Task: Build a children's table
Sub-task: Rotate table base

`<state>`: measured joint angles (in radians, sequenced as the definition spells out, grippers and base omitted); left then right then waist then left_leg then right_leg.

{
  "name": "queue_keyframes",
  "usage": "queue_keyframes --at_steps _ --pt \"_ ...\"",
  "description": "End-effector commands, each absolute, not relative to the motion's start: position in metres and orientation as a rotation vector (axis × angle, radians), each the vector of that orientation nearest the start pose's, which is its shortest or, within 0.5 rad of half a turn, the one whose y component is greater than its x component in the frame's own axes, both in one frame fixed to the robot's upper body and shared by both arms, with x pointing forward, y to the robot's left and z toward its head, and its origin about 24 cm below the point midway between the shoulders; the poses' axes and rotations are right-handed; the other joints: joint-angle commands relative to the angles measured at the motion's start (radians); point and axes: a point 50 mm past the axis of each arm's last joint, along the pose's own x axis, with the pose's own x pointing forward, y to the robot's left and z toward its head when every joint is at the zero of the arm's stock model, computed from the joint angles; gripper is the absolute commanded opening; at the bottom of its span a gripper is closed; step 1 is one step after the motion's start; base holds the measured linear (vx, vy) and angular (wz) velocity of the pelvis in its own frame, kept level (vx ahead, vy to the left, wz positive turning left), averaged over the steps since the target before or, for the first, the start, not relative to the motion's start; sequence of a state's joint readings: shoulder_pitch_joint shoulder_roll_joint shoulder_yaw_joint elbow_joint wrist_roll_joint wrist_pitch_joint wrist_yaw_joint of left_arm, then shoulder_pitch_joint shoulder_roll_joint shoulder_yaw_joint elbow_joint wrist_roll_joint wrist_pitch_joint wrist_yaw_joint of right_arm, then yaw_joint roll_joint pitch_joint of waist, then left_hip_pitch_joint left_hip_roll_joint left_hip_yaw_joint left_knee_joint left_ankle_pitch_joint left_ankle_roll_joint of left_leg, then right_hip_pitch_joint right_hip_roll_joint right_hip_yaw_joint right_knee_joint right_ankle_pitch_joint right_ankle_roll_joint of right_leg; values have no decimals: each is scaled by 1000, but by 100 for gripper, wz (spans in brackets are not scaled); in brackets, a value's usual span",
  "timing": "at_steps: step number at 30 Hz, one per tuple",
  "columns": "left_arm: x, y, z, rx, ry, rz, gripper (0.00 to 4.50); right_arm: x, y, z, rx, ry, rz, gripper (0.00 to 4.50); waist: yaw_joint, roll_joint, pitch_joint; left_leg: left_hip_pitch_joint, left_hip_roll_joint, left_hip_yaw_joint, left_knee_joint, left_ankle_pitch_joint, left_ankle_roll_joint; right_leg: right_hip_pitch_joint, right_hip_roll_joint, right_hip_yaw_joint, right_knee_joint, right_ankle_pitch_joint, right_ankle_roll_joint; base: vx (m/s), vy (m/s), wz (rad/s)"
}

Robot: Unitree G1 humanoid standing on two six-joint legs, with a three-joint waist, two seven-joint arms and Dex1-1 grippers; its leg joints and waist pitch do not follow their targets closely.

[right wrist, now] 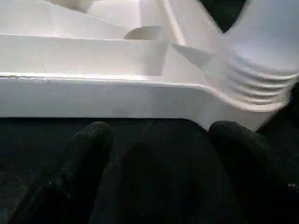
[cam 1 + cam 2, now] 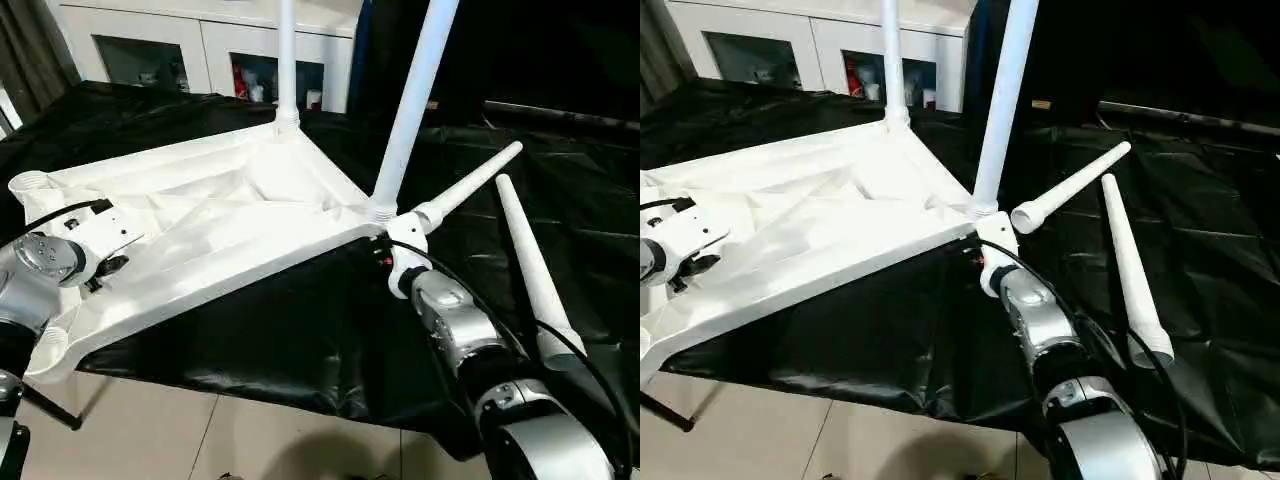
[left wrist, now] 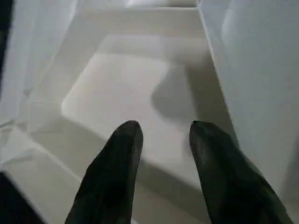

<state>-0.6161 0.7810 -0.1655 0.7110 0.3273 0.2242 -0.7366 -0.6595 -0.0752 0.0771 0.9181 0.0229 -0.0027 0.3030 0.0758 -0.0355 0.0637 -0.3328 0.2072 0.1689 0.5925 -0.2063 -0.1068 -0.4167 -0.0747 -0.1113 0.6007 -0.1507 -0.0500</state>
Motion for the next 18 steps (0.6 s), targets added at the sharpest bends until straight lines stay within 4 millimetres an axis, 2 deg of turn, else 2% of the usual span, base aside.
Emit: queue_keyframes --at_steps 1,3,4,5,6,12,14,17,18 --pt "323 307 85 807 747 -458 202 350 -99 19 -146 336 482 385 -2 27 -73 -3 24 -7 -75 -193 -11 62 -77 66 -58 -241 -194 0 0 0" --pt "319 299 83 761 763 -540 202 347 -92 14 -159 371 512 385 0 25 -73 -3 27 -5 -75 -179 -11 61 -80 69 -52 -217 -210 0 0 0" --pt "318 298 83 757 765 -551 202 346 -90 13 -159 376 517 385 3 28 -73 0 26 -4 -75 -182 -10 60 -80 69 -53 -218 -211 0 0 0" --pt "317 295 84 745 767 -578 202 345 -88 11 -157 388 523 385 3 28 -74 -1 26 -4 -75 -179 -10 60 -79 70 -52 -210 -212 0 0 0" --pt "316 292 84 728 767 -606 202 344 -86 10 -154 399 525 385 4 23 -72 -1 27 -3 -77 -178 -10 60 -78 70 -52 -211 -207 0 0 0" --pt "311 288 87 726 783 -678 202 346 -77 11 -134 404 547 385 3 25 -70 1 27 -5 -79 -202 -15 59 -81 71 -60 -289 -177 0 0 0" --pt "306 285 87 721 790 -714 202 347 -74 12 -133 401 558 385 1 23 -70 0 29 -6 -79 -200 -18 59 -83 71 -58 -290 -179 0 0 0" --pt "301 280 88 704 785 -761 202 348 -71 14 -133 398 566 385 -3 23 -69 -1 27 -5 -79 -196 -16 60 -78 71 -57 -280 -179 0 0 0" --pt "299 273 88 687 770 -797 202 348 -69 15 -133 393 573 385 -5 16 -71 -3 30 -6 -80 -185 -17 62 -82 72 -51 -263 -185 0 0 0"
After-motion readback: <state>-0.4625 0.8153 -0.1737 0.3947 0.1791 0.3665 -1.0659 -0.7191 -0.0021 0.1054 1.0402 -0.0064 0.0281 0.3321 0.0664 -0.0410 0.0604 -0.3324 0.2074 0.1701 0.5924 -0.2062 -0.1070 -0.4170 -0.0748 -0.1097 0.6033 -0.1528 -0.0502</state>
